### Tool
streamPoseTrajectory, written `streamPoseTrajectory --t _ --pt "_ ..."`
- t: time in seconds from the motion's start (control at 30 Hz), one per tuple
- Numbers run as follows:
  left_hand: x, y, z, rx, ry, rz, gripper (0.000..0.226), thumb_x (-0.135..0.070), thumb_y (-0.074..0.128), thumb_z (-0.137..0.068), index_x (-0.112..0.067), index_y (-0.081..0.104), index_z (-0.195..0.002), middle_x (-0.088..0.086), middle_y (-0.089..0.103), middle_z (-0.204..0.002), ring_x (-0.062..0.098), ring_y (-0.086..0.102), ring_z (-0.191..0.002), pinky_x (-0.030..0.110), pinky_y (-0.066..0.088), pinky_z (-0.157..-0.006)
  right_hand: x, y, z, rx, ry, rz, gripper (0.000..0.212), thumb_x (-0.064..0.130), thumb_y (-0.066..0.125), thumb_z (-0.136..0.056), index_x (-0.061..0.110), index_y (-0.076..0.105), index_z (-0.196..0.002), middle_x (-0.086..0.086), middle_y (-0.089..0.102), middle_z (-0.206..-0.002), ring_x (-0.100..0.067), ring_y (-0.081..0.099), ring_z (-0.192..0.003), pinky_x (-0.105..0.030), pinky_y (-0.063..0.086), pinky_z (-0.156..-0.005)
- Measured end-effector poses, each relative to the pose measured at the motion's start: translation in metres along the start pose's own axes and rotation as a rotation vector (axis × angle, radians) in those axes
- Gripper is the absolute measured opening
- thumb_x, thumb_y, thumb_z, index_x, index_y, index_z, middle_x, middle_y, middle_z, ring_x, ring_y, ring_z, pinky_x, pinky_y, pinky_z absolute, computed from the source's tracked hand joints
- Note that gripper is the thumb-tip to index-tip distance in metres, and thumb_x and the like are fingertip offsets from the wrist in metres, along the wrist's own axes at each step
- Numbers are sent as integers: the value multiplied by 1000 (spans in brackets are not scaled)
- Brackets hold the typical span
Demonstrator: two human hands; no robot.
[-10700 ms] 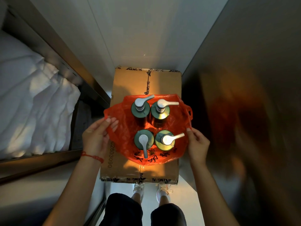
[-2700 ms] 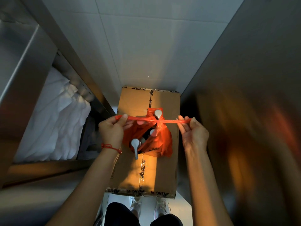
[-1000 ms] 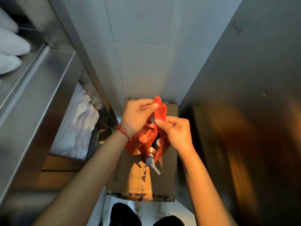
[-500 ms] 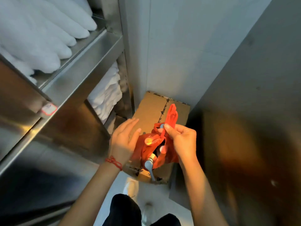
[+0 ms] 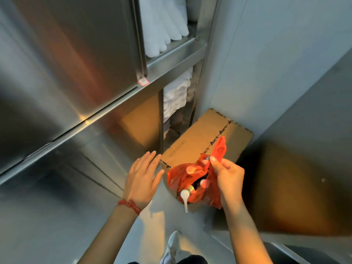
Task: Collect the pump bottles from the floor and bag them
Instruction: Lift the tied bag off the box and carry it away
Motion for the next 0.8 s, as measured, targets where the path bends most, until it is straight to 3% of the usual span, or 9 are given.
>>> streamPoseTrajectory --t 0.13,0.23,0.33,0.43,0.57,0.63,0.8 --pt "17 -10 55 -38 -42 8 42 -25 55 -81 -3 58 -116 19 62 -119 37 57 -111 53 43 -92 -14 11 39 69 4 1 16 20 65 -82 13 75 -71 -13 74 -75 -38 62 -66 -61 50 -75" --pt "28 -19 97 -34 -90 -28 46 -34 41 -87 -4 59 -115 18 63 -118 36 59 -109 53 46 -88 -25 17 69 115 8 14 15 21 66 -81 16 75 -70 -10 75 -74 -35 61 -66 -59 51 -75" --pt "37 -30 137 -30 -153 -53 61 -46 19 -94 -5 59 -114 18 64 -116 35 60 -107 52 48 -86 -32 24 97 172 8 10 17 18 66 -81 16 75 -67 -3 75 -67 -26 61 -61 -46 54 -67" --pt "44 -43 177 -53 -248 -70 68 -47 11 -94 -4 60 -113 18 65 -115 35 61 -106 52 49 -83 -39 30 121 223 10 16 21 19 66 -81 20 74 -62 2 74 -63 -14 62 -56 -27 54 -59" --pt "48 -60 226 -115 -392 -77 71 -48 9 -94 -3 60 -114 19 64 -115 37 60 -106 54 48 -84 -46 49 153 395 48 39 14 20 67 -80 12 75 -70 -11 75 -73 -29 62 -64 -51 51 -75" --pt "50 -66 250 -140 -479 -76 71 -49 8 -94 -4 59 -114 19 64 -116 37 60 -107 53 48 -85 -50 60 167 482 59 58 15 18 66 -80 12 74 -69 -13 74 -74 -30 60 -66 -54 50 -77" --pt "53 -67 323 -198 -716 -92 65 -44 13 -96 -4 62 -110 17 66 -112 35 63 -102 51 51 -80 -67 86 210 705 84 121 15 12 64 -82 6 73 -72 -13 72 -68 -23 58 -54 -33 50 -61"
Point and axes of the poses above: each hand's wrist, its own z-axis away from the middle knuckle, its own y-axis out of the palm, x = y × z, the point moved 10 cm from there along -z, towards the middle knuckle
